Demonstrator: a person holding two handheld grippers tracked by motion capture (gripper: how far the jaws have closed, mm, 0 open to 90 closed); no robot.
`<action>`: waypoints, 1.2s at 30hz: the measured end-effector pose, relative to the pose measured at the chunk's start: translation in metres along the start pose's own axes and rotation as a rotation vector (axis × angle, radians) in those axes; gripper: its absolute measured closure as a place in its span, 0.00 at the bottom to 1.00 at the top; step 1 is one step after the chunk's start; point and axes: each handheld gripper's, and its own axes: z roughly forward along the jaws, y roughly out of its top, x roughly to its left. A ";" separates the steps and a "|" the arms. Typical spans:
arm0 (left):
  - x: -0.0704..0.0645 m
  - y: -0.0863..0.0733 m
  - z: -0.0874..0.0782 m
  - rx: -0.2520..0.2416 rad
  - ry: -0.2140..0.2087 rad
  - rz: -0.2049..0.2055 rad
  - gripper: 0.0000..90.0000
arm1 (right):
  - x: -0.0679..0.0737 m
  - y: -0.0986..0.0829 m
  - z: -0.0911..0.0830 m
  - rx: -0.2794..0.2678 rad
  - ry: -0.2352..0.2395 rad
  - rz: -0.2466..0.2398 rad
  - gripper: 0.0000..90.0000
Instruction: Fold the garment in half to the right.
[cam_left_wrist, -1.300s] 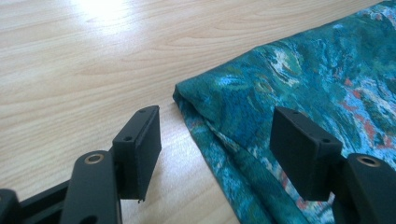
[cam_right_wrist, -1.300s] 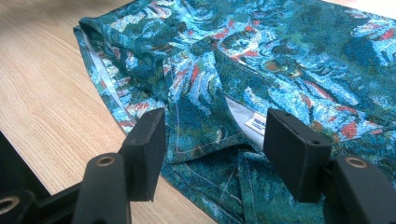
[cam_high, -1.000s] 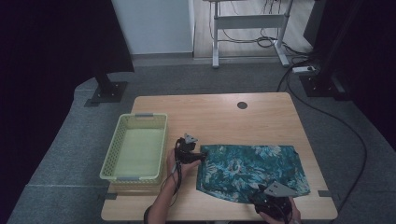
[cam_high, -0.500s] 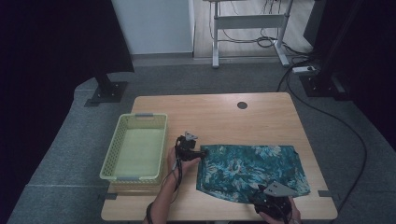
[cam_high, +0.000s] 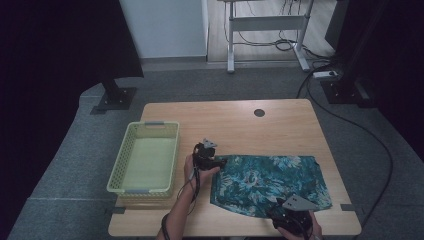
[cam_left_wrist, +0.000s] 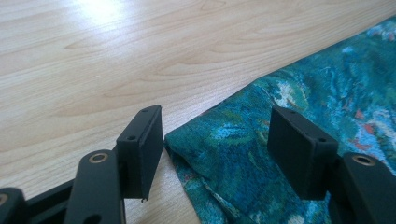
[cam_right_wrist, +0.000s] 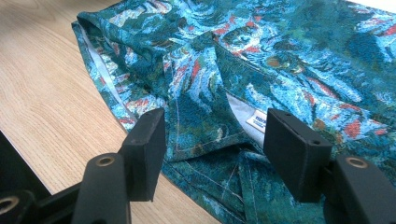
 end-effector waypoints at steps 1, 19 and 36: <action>0.000 0.000 0.001 0.003 0.000 -0.001 0.40 | 0.000 0.000 0.000 -0.001 -0.001 0.001 0.43; 0.002 -0.006 0.010 0.053 0.025 0.033 0.57 | -0.002 0.001 -0.002 -0.008 -0.006 0.007 0.43; -0.005 -0.010 0.006 0.040 0.027 0.039 0.91 | -0.002 0.001 -0.002 -0.008 -0.005 0.006 0.43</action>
